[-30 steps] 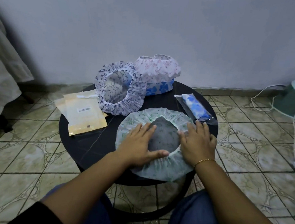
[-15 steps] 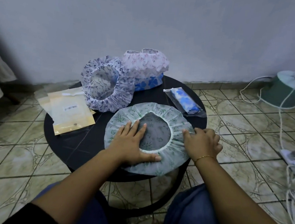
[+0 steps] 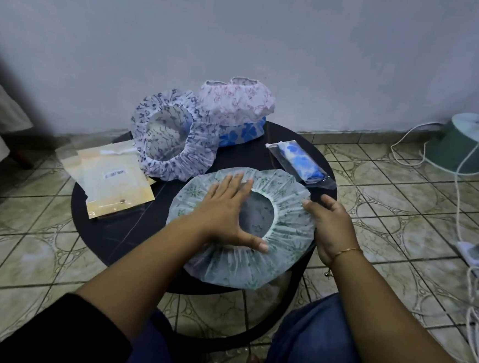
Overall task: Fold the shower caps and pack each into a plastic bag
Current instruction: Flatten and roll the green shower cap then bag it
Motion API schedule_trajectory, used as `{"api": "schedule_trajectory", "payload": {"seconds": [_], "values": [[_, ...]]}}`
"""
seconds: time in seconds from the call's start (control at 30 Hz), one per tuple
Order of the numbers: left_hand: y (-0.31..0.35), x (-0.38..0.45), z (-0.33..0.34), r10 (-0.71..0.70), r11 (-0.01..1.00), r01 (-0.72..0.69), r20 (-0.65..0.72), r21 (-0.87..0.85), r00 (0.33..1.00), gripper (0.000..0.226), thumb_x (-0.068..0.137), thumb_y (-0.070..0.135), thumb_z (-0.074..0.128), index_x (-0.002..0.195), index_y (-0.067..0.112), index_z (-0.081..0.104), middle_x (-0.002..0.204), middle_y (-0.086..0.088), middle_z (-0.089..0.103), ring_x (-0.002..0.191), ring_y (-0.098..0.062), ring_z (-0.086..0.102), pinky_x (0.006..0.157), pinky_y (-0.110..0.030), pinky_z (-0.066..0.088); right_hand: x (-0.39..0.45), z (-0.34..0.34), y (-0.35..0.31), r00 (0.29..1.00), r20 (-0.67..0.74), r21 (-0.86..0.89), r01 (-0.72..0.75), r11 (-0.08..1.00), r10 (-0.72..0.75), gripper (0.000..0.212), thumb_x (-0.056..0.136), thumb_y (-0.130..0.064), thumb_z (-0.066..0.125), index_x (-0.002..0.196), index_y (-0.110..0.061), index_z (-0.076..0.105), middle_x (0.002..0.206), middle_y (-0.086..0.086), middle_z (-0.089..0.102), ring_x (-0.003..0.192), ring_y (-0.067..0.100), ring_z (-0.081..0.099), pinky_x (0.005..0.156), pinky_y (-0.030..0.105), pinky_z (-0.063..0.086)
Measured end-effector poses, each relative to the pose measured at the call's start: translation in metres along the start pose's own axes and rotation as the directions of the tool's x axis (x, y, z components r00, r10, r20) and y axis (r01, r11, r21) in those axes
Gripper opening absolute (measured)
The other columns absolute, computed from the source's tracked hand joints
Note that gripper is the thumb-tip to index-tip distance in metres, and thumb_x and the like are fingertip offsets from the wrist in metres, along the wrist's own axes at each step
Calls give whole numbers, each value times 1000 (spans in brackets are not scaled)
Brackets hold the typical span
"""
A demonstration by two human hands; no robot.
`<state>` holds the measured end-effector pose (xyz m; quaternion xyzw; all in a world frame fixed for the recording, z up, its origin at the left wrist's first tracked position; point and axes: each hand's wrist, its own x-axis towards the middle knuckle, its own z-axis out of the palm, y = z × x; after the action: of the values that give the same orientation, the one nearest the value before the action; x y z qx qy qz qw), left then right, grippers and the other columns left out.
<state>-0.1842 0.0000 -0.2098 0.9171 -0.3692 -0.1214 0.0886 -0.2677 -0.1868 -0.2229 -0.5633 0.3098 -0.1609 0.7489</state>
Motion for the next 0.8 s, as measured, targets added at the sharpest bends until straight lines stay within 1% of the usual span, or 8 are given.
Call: {"api": "schedule_trajectory", "payload": {"seconds": [0.13, 0.27, 0.37, 0.47, 0.53, 0.63, 0.73, 0.8], "values": [[-3, 20, -5, 19, 999, -25, 168, 35, 986, 146, 50, 82, 64, 146, 21, -27, 154, -1, -30, 142, -18, -26, 118, -42, -11, -1, 4, -1, 996, 52, 117, -74, 990, 68, 64, 85, 2, 60, 142, -1, 31, 126, 23, 54, 102, 29, 60, 89, 42, 49], [0, 24, -2, -4, 1000, 4, 244, 0, 970, 144, 54, 77, 69, 148, 16, -23, 157, 0, -24, 144, -18, -20, 119, -38, -7, -7, 7, -5, 956, 274, 251, -181, 951, 110, 32, 87, 8, 43, 118, 7, 52, 115, 28, 58, 98, 34, 58, 91, 46, 47], [6, 25, -1, -22, 999, 27, 224, -18, 974, 143, 56, 75, 71, 148, 16, -22, 157, 2, -22, 145, -18, -18, 117, -36, -5, -11, 12, -13, 927, 375, 304, -147, 941, 23, 29, 90, 7, 40, 110, -2, 60, 101, 16, 69, 88, 25, 66, 87, 39, 51], [9, 28, 3, -49, 995, 62, 170, -73, 984, 144, 53, 76, 70, 149, 16, -19, 159, 1, -15, 146, -19, -13, 119, -38, 0, -15, 23, -18, 923, 384, 326, -97, 940, -38, 26, 90, 7, 45, 101, -10, 60, 92, 8, 73, 78, 17, 70, 77, 33, 55], [12, 29, 5, -47, 995, 55, 91, -84, 995, 143, 53, 77, 69, 150, 15, -16, 161, -1, -5, 147, -20, -1, 119, -40, 6, -15, 31, -20, 920, 387, 305, -66, 950, -60, 28, 89, 7, 48, 105, -13, 60, 96, 8, 72, 80, 16, 70, 75, 31, 57], [14, 25, 4, -32, 999, 32, -49, -13, 998, 137, 56, 80, 64, 151, 15, -11, 158, -2, 15, 143, -20, 14, 113, -42, 14, -16, 41, -24, 922, 379, 235, -9, 972, -83, 27, 91, 6, 47, 95, -13, 65, 87, 7, 74, 77, 17, 70, 74, 32, 57], [4, 13, 1, -43, 997, 49, -94, 63, 995, 122, 60, 86, 50, 151, 28, -7, 160, 4, 3, 146, -19, 1, 113, -43, 6, -15, 47, -29, 953, 294, 169, 15, 985, -65, 30, 89, 6, 43, 92, -9, 69, 81, 10, 72, 72, 22, 68, 69, 34, 55], [-8, 5, 4, -73, 993, 76, -39, 90, 997, 114, 57, 92, 35, 149, 40, -7, 160, 6, -11, 145, -23, -15, 114, -50, -6, -14, 49, -32, 966, 255, 131, 13, 991, -46, 29, 88, 2, 42, 87, -7, 69, 78, 14, 70, 71, 26, 66, 70, 37, 54]]}}
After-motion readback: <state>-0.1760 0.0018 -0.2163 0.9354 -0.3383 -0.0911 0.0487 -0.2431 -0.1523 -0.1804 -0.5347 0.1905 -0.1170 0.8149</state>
